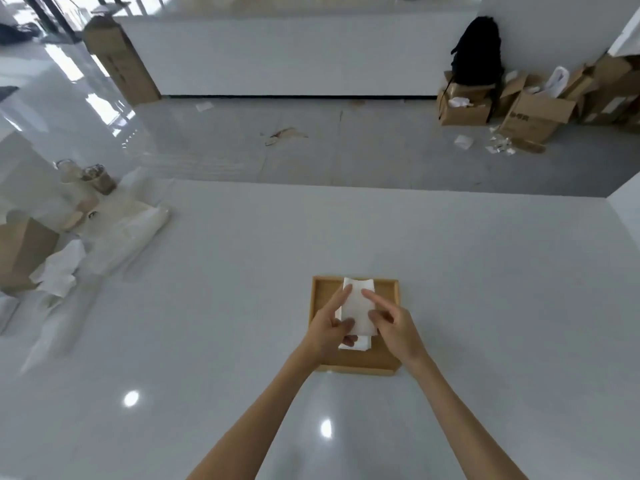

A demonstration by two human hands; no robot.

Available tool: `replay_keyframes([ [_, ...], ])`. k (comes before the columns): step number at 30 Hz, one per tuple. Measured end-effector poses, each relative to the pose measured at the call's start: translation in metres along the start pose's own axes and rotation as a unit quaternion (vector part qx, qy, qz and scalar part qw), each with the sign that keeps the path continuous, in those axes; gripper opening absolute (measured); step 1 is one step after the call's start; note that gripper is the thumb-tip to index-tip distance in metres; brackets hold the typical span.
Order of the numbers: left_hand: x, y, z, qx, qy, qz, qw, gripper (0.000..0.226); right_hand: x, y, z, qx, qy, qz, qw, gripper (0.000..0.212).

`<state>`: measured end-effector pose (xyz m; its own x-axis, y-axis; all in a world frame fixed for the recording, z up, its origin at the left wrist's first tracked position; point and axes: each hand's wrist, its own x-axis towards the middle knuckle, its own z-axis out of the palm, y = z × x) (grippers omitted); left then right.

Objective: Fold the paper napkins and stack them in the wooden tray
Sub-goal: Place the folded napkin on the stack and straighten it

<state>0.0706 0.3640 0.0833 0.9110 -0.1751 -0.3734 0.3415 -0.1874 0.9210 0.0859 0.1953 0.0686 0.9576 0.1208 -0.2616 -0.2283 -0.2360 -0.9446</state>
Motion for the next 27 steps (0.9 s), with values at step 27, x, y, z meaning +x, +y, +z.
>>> replay_keyframes([
  [27, 0.075, -0.132, 0.013, 0.314, -0.066, -0.086, 0.943, 0.08, 0.037, 0.139, 0.057, -0.335, 0.017, 0.027, 0.942, 0.055],
])
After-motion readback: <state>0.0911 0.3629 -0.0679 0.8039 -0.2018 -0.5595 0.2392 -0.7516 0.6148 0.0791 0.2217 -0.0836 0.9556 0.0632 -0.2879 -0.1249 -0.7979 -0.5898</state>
